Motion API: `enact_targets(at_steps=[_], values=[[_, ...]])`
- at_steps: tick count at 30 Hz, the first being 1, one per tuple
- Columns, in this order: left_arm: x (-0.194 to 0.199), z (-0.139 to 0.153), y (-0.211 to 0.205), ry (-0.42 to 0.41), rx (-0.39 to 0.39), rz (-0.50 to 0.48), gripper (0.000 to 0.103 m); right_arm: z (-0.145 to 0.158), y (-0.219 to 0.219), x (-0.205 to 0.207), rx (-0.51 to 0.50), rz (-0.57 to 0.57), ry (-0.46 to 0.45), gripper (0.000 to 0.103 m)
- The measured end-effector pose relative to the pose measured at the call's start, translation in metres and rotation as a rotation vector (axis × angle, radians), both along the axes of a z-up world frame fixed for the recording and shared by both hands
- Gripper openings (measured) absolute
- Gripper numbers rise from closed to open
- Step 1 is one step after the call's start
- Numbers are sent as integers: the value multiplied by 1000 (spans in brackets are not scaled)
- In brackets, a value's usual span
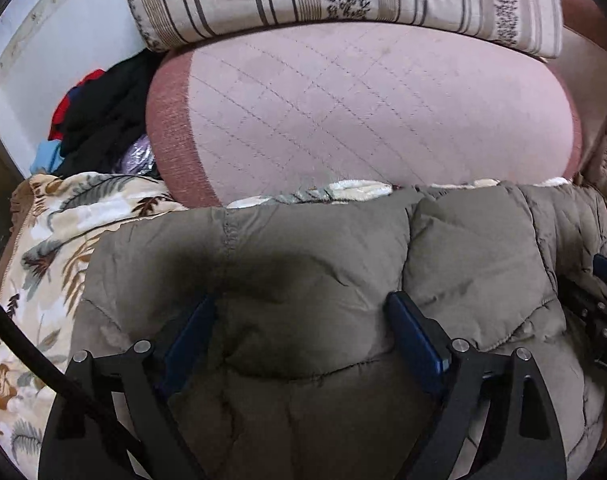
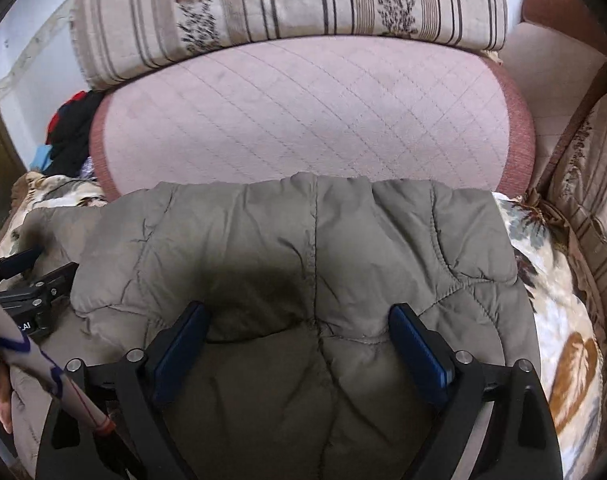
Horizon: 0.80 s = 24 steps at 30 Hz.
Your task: Fold large clothes
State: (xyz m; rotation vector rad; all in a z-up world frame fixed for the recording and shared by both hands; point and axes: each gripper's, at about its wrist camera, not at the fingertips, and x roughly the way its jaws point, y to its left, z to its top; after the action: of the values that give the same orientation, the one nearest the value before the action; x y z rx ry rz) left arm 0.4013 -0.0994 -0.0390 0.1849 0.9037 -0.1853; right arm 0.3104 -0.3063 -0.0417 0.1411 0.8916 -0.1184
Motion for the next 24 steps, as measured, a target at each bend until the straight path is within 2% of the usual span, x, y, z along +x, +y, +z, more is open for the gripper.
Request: enact_targets(at_steps=[4, 8, 11, 14, 19, 24], values=[[19, -9, -3, 19, -32, 12, 93, -15, -11, 23, 49, -22, 25, 101], [21, -15, 1, 16, -64, 16, 94, -23, -17, 27, 87, -37, 24, 103], [16, -8, 6, 39, -87, 20, 94, -22, -16, 26, 80, -39, 34, 102], [2, 9, 22, 34, -125, 24, 94, -2, -12, 15, 14, -62, 25, 100], [-37, 33, 80, 9, -161, 24, 94, 28, -25, -37, 7, -40, -19, 100], [-48, 18, 163, 90, -278, 108, 94, 27, -84, -83, 83, -108, 33, 100]])
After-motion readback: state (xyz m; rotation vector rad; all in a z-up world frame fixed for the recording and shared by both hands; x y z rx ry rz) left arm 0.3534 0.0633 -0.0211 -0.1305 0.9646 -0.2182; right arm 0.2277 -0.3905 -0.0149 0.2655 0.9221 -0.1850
